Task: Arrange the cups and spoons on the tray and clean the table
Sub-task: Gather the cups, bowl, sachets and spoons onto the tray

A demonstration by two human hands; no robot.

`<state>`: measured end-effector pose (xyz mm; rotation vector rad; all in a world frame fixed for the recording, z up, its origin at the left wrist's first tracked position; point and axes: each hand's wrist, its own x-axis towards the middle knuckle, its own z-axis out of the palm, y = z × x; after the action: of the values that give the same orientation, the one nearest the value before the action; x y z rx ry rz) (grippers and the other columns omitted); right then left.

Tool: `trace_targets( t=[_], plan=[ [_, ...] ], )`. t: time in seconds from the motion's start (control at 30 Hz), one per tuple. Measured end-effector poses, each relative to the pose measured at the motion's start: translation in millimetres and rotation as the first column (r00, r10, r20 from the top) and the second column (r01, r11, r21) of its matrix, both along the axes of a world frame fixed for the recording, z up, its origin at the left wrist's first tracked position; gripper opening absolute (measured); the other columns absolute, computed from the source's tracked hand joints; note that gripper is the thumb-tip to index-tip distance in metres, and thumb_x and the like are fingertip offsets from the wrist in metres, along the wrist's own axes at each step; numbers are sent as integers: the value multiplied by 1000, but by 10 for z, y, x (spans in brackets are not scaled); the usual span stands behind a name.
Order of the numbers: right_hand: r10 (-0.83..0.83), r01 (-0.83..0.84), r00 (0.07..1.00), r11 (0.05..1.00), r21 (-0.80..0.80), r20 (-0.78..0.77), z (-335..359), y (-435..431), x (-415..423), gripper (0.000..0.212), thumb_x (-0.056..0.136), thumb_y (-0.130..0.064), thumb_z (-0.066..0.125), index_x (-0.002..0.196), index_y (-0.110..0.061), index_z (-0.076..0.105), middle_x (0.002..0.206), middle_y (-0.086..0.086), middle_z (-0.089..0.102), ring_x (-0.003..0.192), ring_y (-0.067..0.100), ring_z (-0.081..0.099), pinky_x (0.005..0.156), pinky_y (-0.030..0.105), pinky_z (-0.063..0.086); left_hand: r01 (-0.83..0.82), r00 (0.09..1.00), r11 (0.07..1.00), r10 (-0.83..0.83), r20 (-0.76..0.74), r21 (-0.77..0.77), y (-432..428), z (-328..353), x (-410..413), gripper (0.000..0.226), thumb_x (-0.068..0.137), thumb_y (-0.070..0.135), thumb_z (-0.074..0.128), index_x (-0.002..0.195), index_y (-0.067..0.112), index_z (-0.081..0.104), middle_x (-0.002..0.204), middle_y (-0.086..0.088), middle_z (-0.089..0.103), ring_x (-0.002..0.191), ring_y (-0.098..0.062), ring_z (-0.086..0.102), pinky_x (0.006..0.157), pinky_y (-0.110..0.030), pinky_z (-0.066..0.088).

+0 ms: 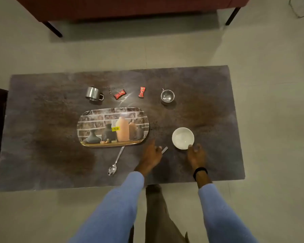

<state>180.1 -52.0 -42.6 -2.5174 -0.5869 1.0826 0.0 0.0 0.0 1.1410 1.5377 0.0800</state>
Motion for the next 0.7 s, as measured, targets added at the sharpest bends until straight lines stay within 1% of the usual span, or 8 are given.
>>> trace_targets(
  t=[0.1,0.17,0.2,0.23,0.3,0.47,0.6,0.7],
  plan=[
    [-42,45,996,998,42,-74,-315,34,82,50,94,-47,55,133,-16,57,129,17,64,118,41,60,99,57,50,56,998,997,-56,2,-53,106,-360,223,37,102,18,48,139,15,52,135,-11,61,126,-30,57,109,-45,45],
    [-40,45,995,997,55,-94,-893,-97,246,43,87,-57,52,122,-33,57,123,12,67,111,38,63,91,61,54,75,997,991,-76,-1,-110,213,-458,374,44,104,22,47,147,14,44,147,-14,54,135,-33,51,114,-48,40],
    [-44,49,995,998,49,-93,-1012,-112,281,42,85,-60,52,120,-38,54,123,10,67,111,37,64,90,60,55,68,998,989,-67,7,-132,260,-470,432,49,105,23,46,152,14,38,153,-13,47,141,-32,45,117,-47,37],
    [-45,51,995,996,69,-86,-1071,-111,302,41,85,-61,52,120,-40,53,124,9,66,112,36,63,90,60,55,71,997,990,-70,14,-122,305,-518,482,52,106,23,46,155,13,33,158,-12,41,144,-31,41,119,-45,34],
    [-49,56,996,994,99,-69,-1098,-72,319,43,87,-59,51,124,-36,55,126,7,67,112,34,63,92,58,55,103,995,990,-101,25,-100,379,-568,566,50,106,18,44,155,13,34,159,-12,39,145,-30,38,118,-41,31],
    [-69,81,994,987,138,-88,-1015,-3,330,39,83,-60,49,117,-43,57,116,10,70,103,36,67,81,61,58,98,990,988,-85,109,-120,473,-622,645,42,105,8,41,145,13,50,146,-13,54,134,-29,50,107,-35,40],
    [-64,81,993,980,179,-103,-538,154,157,35,89,-56,52,120,-40,59,112,1,68,103,30,66,84,59,58,48,990,995,-36,136,-85,499,-516,586,42,106,10,40,146,13,49,147,-12,54,135,-28,50,106,-30,38],
    [-32,53,994,979,199,-105,-326,306,-12,32,94,-50,53,121,-34,63,109,-1,68,101,27,65,87,58,56,-16,988,999,20,153,-29,502,-415,409,41,106,9,40,145,13,51,145,-10,56,130,-22,52,101,-25,39]
  ],
)
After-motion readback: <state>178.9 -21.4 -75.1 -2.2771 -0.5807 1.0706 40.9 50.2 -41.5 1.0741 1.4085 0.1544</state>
